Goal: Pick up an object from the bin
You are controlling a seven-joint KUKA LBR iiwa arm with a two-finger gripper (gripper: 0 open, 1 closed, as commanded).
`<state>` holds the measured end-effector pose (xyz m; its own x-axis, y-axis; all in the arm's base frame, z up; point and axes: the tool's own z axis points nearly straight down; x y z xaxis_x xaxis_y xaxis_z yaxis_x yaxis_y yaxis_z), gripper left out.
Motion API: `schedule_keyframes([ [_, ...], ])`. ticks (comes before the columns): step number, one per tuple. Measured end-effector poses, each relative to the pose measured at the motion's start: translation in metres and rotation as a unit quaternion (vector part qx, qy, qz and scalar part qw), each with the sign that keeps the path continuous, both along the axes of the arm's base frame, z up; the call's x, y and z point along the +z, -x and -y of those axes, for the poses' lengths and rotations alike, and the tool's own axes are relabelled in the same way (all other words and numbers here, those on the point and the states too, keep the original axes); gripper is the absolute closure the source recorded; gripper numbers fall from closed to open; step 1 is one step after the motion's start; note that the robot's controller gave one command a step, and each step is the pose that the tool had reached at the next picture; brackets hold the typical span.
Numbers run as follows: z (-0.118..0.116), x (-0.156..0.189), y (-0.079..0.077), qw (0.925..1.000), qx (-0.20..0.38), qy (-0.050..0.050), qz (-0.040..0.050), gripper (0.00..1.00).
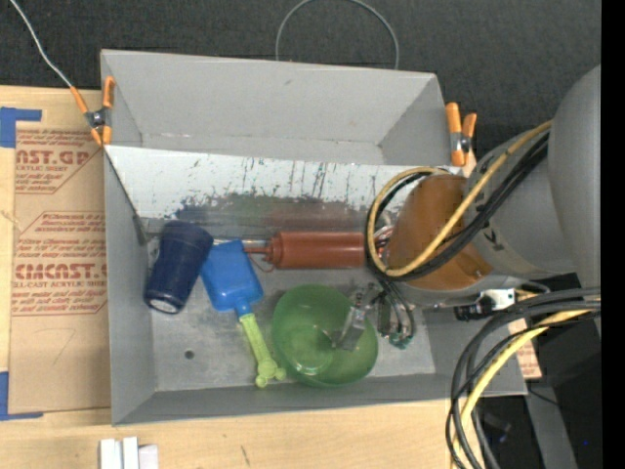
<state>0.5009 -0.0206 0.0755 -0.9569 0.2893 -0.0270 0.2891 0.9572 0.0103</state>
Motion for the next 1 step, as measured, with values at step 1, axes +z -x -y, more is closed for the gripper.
schedule_keyframes([
  [1,0.0,0.0,0.0,1.0,0.0,0.0,0.0,1.0],
])
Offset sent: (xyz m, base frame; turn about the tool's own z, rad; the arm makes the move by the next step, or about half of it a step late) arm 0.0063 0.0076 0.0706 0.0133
